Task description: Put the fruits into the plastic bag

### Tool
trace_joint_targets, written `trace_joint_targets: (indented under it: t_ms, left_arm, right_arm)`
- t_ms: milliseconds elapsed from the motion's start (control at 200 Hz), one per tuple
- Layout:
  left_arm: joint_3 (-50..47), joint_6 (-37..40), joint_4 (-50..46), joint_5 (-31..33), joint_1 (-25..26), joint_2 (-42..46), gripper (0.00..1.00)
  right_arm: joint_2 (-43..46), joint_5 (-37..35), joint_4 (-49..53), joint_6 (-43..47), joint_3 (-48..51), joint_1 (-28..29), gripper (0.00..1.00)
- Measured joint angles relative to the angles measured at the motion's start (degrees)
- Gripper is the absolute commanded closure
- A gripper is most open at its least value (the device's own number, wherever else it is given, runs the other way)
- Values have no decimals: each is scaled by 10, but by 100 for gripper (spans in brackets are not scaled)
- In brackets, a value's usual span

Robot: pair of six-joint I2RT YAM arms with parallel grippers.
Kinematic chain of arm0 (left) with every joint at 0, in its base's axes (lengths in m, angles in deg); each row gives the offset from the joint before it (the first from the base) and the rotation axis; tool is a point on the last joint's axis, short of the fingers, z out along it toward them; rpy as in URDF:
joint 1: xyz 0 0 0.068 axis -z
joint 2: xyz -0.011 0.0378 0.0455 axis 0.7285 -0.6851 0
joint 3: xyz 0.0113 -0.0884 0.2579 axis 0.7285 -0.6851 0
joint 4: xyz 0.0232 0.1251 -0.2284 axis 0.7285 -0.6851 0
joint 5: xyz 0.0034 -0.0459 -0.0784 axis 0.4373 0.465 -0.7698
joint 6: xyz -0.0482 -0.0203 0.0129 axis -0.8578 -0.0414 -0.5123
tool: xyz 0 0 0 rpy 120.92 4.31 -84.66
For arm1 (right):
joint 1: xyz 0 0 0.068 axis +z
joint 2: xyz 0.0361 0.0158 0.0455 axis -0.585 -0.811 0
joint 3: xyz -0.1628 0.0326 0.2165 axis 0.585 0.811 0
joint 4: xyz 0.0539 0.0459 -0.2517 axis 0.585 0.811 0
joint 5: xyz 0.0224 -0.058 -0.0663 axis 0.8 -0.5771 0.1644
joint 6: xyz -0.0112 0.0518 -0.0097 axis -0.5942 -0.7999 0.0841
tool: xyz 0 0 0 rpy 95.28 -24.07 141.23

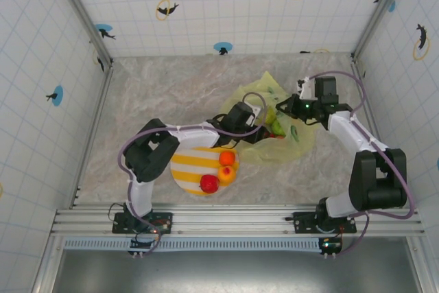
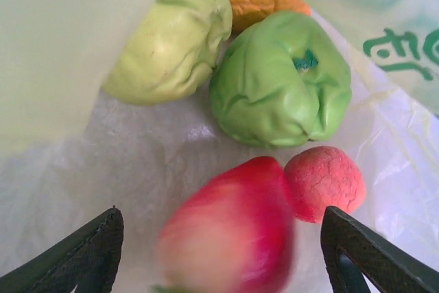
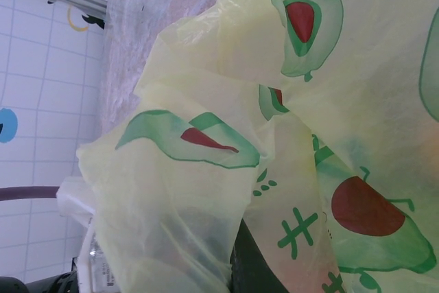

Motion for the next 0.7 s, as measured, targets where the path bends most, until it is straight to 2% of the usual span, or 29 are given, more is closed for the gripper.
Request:
trace_joint_targets:
  t_ms: [155,385,571,701]
  left_arm:
    - [-27,1,1,0,0,49,22]
    - [-143,5,6,-2,-18,207,23]
    - [-277,-1,4,-1,-90,344,23]
    - [-302,-17,-4,-7,-149,349,23]
  right_arm:
    - [0,0,0,1,0,-3,95]
    - [0,-1,0,4,4,-6,95]
    - [0,-2,0,7,9,-9,95]
    - [0,-2,-1,6,10,-9,95]
